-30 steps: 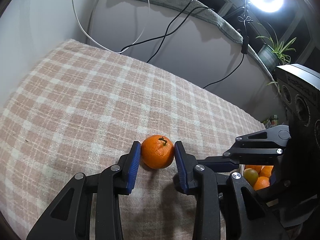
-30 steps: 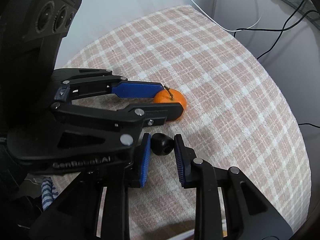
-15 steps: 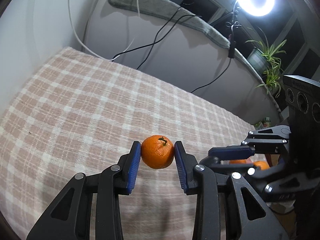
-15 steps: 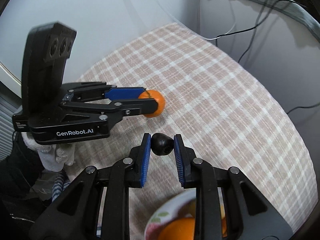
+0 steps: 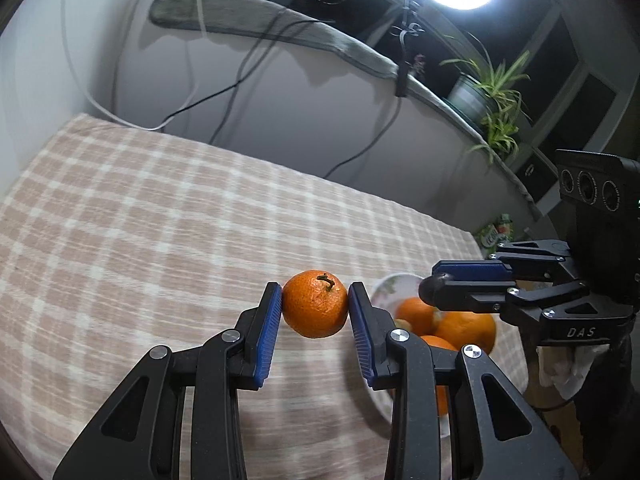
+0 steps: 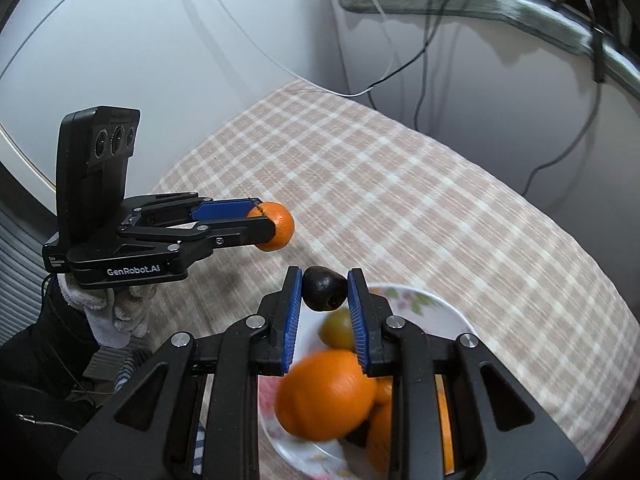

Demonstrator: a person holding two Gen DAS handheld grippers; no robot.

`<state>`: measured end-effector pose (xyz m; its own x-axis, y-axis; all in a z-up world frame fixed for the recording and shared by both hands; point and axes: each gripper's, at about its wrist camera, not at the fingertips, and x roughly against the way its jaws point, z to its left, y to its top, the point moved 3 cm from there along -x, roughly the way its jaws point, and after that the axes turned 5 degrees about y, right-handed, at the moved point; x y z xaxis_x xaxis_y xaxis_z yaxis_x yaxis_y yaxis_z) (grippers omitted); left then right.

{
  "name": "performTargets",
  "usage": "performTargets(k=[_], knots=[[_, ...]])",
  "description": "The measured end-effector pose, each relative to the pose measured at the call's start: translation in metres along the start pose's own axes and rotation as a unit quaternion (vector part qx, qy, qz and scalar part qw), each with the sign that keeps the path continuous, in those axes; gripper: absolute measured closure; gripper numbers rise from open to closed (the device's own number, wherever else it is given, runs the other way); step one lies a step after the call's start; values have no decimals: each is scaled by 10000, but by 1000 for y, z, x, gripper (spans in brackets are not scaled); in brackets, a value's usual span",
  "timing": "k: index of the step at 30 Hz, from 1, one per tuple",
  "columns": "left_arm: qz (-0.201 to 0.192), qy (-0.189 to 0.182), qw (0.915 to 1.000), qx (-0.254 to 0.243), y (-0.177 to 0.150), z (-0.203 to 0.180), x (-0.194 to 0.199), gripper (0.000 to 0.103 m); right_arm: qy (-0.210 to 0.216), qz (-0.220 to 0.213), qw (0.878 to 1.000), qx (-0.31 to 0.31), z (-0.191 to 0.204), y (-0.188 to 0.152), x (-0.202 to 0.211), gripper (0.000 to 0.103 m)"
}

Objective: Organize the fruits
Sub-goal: 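Carry the tangerine and dark plum over the plate with both grippers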

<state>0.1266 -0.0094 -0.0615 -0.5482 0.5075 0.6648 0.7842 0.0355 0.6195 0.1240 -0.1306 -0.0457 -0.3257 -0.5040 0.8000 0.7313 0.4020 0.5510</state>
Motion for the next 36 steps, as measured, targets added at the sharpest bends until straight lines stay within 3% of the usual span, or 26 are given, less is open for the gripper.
performTargets(k=[20, 36], knots=[[231, -252, 9984, -450, -2, -67, -29, 70, -345, -207, 9973, -607, -64, -45, 32, 79], [241, 421, 9898, -1341, -12, -102, -44, 70, -330, -144, 9967, -731, -79, -57, 28, 79]])
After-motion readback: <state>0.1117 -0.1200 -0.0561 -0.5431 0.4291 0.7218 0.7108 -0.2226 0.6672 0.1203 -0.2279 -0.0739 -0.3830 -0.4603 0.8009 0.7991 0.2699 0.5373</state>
